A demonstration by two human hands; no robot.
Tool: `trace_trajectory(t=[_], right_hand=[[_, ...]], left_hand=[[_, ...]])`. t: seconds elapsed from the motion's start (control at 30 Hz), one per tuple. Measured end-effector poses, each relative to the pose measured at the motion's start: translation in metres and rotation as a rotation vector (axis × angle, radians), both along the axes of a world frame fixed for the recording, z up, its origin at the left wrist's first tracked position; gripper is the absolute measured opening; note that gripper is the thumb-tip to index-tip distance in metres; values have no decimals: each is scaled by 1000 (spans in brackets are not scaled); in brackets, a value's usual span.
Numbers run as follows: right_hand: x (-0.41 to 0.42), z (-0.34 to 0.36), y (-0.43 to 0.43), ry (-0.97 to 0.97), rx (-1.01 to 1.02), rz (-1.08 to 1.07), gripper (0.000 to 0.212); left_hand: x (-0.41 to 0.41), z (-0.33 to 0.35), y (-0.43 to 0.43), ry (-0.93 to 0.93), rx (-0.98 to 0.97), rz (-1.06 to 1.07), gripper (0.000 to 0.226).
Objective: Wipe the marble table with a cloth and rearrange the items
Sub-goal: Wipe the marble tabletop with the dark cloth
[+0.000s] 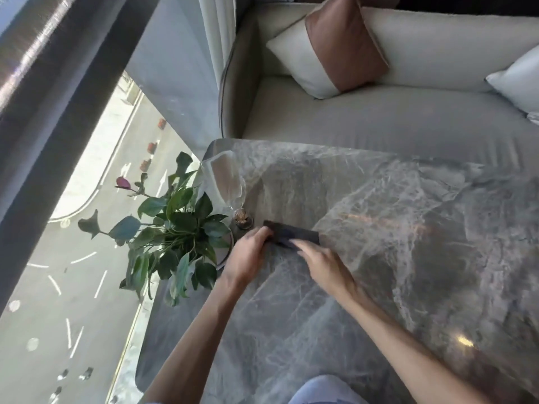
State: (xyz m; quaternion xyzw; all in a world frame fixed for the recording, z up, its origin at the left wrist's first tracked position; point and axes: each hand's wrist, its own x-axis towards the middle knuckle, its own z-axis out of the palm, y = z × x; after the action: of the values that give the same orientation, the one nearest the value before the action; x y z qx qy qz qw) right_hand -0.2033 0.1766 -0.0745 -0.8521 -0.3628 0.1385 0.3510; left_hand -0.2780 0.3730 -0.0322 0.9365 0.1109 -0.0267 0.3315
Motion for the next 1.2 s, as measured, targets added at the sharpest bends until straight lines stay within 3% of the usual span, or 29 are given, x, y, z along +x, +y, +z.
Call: trace_trajectory(t=[0.1, 0.2, 0.5, 0.6, 0.73, 0.83, 1.03, 1.2], right_hand=[[-45, -41, -3, -53, -93, 95, 52], [-82, -63, -6, 29, -231, 167, 59], [-130, -72, -9, -12, -358, 297, 59], [-148, -67, -23, -29, -514, 369, 74], [-166, -59, -28, -11, -602, 243, 74], [-164, -59, -30, 42, -682, 281, 73], [-133, -41, -39, 97, -538, 335, 56], [-105, 0, -118, 410, -316, 15, 27]], left_hand=[[-49, -30, -14, 125, 126, 44, 27], [-97, -61, -26, 329, 235, 61, 27], [-132, -79, -31, 422, 355, 22, 33], [-131, -74, -40, 403, 383, -6, 30], [-127, -86, -53, 412, 356, -54, 65], [-131, -100, -59, 509, 331, -82, 71], [-113, -69, -69, 755, 373, -113, 79], [-92, -37, -120, 662, 518, -54, 49]])
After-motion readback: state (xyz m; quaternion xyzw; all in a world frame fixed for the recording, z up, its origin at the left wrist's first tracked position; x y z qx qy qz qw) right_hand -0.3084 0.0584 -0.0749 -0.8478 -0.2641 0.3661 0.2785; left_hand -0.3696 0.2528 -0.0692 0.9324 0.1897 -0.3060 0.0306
